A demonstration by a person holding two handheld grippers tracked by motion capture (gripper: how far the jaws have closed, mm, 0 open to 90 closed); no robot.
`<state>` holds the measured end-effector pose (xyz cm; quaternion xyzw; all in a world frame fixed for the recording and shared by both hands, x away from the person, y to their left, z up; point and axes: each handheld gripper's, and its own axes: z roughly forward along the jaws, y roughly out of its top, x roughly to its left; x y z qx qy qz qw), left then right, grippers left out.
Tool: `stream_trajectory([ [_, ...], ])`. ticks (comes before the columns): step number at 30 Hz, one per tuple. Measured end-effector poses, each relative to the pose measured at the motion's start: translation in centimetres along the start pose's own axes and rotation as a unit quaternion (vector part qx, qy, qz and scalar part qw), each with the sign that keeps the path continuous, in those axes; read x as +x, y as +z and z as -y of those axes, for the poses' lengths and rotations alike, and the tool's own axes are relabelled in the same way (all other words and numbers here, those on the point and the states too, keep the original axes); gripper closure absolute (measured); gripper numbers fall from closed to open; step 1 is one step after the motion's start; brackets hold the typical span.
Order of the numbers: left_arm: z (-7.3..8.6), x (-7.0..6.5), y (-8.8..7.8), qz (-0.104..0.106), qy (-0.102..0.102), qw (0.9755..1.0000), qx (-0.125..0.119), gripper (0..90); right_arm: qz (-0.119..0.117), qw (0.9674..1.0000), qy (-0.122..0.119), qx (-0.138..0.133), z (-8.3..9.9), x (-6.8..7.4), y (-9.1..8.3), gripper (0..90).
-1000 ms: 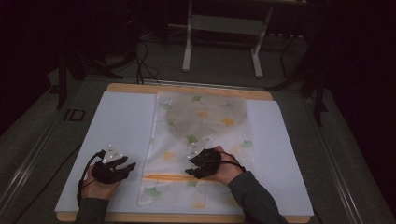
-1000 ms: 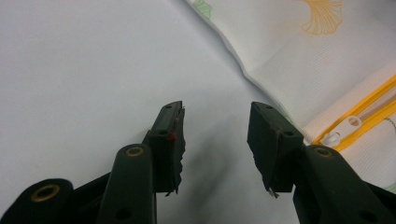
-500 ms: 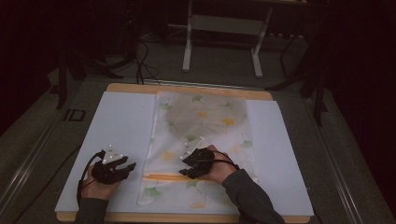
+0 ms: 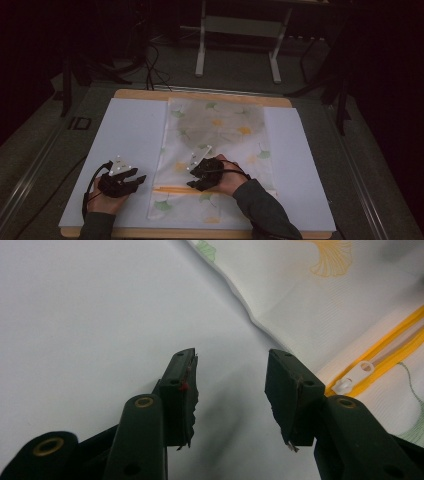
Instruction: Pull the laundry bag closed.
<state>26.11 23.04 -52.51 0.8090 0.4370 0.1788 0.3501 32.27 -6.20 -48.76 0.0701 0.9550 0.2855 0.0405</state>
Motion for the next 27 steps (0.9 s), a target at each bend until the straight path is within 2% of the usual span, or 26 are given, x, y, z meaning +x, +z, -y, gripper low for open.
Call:
stream_trajectory([
  [5, 0.0, 0.0, -0.1, 0.007, 0.0, 1.0, -0.002, 55.7, -0.009, 0.9999, -0.003, -0.002, -0.6, 0.2, 0.5, 60.2],
  [27, 0.1, 0.1, -0.1, 0.002, -0.003, 1.0, -0.001, 55.9, -0.034, 0.9992, -0.02, 0.0, -3.0, 1.6, 2.9, 60.7],
])
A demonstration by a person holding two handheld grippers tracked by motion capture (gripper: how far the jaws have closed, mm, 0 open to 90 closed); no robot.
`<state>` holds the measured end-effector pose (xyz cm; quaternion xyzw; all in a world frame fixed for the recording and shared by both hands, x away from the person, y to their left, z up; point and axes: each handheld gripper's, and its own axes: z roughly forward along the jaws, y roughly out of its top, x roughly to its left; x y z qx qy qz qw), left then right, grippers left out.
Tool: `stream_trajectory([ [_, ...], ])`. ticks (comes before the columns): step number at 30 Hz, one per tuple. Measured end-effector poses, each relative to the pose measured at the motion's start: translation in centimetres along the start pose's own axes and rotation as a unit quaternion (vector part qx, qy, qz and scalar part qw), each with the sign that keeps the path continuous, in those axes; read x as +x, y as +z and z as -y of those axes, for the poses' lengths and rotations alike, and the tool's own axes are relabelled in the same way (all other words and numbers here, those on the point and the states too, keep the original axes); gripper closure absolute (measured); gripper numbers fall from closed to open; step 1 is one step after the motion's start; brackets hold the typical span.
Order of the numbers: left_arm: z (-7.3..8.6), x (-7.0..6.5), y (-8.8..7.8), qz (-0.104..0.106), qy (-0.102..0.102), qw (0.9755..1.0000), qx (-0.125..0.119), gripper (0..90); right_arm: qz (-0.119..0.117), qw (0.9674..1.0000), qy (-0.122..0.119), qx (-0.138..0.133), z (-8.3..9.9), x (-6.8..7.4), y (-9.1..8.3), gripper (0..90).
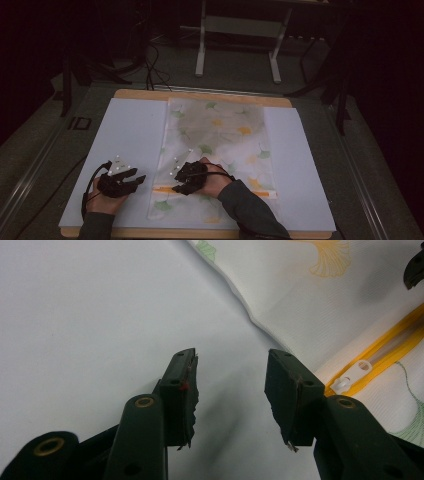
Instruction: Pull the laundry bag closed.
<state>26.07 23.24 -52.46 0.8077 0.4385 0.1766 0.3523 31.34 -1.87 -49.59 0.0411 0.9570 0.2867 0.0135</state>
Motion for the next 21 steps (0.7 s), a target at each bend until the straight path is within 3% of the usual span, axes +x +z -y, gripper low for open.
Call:
stream_trajectory([
  [21, 0.0, 0.1, 0.0, -0.002, 0.0, 1.0, 0.001, 55.6, -0.009, 0.9998, -0.012, 0.009, -2.2, 0.6, 2.7, 71.8],
])
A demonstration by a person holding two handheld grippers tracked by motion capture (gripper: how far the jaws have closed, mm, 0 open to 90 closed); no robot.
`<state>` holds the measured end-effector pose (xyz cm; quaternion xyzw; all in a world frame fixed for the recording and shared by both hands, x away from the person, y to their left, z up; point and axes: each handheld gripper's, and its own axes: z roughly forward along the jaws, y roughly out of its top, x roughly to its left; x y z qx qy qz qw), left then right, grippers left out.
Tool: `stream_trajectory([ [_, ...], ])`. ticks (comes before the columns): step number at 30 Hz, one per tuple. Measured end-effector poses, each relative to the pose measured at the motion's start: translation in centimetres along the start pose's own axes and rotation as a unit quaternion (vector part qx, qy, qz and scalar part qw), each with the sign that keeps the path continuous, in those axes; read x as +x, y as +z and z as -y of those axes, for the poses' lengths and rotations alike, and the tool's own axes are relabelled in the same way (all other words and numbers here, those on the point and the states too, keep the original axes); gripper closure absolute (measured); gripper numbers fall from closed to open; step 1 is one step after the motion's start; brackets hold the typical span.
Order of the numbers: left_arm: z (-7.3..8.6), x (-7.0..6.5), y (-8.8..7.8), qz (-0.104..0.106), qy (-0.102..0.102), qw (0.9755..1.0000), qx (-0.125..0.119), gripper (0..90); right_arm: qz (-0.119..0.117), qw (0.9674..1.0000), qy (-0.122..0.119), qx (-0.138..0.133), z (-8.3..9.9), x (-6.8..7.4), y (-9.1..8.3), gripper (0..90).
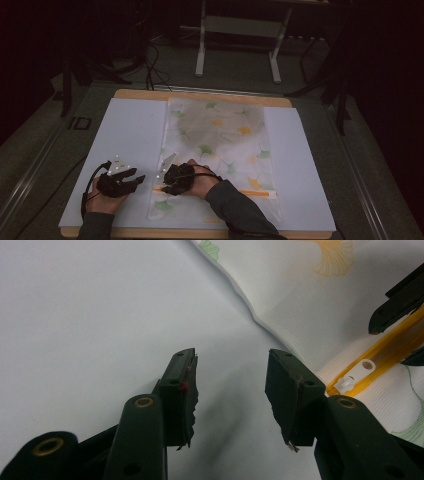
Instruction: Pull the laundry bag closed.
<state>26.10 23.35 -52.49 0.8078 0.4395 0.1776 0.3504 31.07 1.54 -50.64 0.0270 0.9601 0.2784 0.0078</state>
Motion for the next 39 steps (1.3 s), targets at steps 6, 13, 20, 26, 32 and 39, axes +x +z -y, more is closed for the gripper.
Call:
stream_trajectory([
  [6, 0.0, 0.0, 0.0, 0.0, 0.001, 1.0, 0.0, 55.5, -0.004, 1.0, -0.005, -0.001, -0.6, 0.1, 0.6, 73.2],
  [13, 0.0, 0.0, 0.0, 0.0, 0.0, 1.0, 0.001, 55.4, -0.007, 1.0, -0.001, 0.007, -1.0, 0.1, 1.3, 74.6],
  [20, 0.0, 0.1, 0.0, 0.0, 0.0, 1.0, 0.0, 55.3, -0.013, 0.9997, 0.001, 0.019, -1.2, -0.1, 2.1, 76.9],
  [26, 0.0, 0.1, 0.0, 0.0, 0.0, 1.0, 0.002, 55.3, -0.018, 0.9995, 0.003, 0.026, -1.6, -0.3, 2.3, 81.4],
  [32, 0.0, 0.0, 0.0, 0.003, 0.001, 1.0, 0.002, 55.3, -0.01, 0.9988, -0.009, 0.047, -2.1, 0.0, 2.4, 83.3],
  [39, 0.0, -0.1, 0.0, 0.009, 0.001, 0.9999, 0.004, 55.6, -0.015, 0.9991, -0.003, 0.04, -1.7, 0.0, 2.2, 83.8],
])
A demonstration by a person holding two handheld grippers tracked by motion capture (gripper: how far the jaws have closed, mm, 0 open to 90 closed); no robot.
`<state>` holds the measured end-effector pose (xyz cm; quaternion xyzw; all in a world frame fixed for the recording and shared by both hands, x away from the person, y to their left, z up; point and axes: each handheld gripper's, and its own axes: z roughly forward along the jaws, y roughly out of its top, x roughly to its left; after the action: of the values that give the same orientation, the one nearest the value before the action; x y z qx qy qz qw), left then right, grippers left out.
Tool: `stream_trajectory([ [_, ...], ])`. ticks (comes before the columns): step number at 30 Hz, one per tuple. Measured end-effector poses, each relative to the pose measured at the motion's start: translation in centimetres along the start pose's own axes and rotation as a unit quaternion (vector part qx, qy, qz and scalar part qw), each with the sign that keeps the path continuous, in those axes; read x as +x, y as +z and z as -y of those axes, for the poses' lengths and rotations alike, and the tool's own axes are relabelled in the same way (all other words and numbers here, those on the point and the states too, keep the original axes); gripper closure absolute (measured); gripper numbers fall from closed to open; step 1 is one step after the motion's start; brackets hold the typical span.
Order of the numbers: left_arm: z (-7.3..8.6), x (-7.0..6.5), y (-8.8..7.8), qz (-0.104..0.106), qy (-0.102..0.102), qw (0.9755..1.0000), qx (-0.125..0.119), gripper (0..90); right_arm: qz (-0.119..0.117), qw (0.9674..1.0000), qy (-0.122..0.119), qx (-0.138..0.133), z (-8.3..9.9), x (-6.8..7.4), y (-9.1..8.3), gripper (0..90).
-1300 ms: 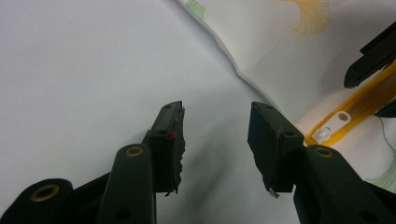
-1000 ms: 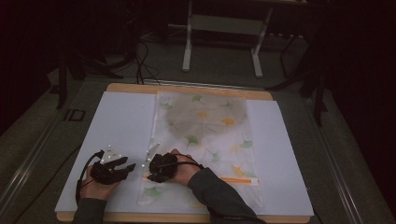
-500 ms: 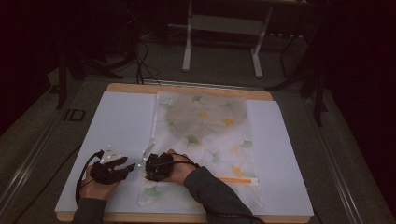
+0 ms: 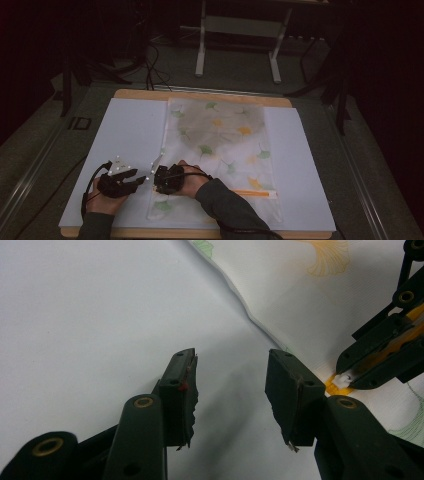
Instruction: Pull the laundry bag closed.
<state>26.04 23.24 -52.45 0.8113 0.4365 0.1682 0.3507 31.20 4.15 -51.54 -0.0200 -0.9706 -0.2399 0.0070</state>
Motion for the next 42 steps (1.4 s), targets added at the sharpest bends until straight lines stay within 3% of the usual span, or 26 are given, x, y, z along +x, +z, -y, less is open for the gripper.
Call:
stream_trajectory([
  [12, -0.1, -0.9, -0.4, 0.017, 0.0, 0.9998, 0.01, 55.5, 0.011, 0.9999, -0.001, -0.01, 0.4, 0.4, -0.3, 84.0],
  [16, -0.1, -1.4, -0.6, 0.036, -0.002, 0.9993, 0.004, 56.0, 0.011, 0.9998, -0.003, -0.015, 0.5, 0.4, -0.3, 84.0],
  [21, 0.0, -2.0, -0.6, 0.044, 0.005, 0.9989, 0.017, 56.0, 0.014, 0.9997, -0.003, -0.02, 0.6, 0.4, -0.4, 84.0],
  [28, -0.1, -2.6, -0.8, 0.082, -0.011, 0.9964, 0.018, 56.3, 0.022, 0.9994, -0.008, -0.027, 0.6, 0.5, -0.6, 84.1],
  [35, 0.0, -3.4, -0.2, 0.101, -0.015, 0.994, 0.039, 55.9, 0.028, 0.999, -0.011, -0.032, 0.6, 0.6, -1.1, 84.1],
  [42, 0.0, -3.2, 0.4, 0.115, -0.027, 0.9918, 0.049, 56.1, 0.032, 0.9986, -0.017, -0.039, 0.6, 0.7, -1.7, 84.1],
])
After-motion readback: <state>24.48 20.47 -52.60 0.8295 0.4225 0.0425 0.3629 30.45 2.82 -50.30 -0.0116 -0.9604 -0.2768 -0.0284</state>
